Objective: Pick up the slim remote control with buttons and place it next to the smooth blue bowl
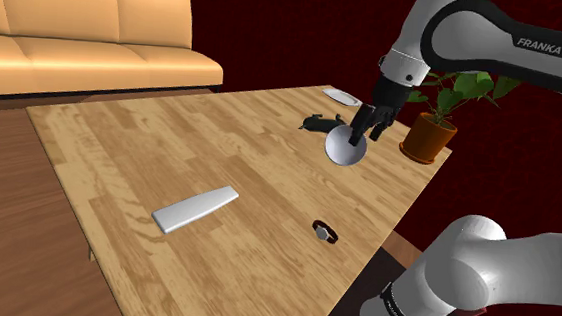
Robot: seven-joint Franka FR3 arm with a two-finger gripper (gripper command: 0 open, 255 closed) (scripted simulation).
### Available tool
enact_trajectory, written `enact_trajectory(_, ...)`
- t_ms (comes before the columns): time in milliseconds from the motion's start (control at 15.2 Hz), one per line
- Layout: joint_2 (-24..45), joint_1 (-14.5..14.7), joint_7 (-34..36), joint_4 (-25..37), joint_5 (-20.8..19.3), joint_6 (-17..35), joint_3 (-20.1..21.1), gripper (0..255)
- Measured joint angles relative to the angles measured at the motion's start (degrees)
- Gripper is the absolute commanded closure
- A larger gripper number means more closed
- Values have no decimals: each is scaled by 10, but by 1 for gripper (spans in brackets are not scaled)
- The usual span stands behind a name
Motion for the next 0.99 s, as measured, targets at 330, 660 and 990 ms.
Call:
enact_trajectory(330,-13,-6,96,-31,36,18,50,0)
enact_trajectory(660,-8,-11,259,-58,101,52,139,0)
enact_trajectory(990,34,-26,419,-59,158,103,230,0)
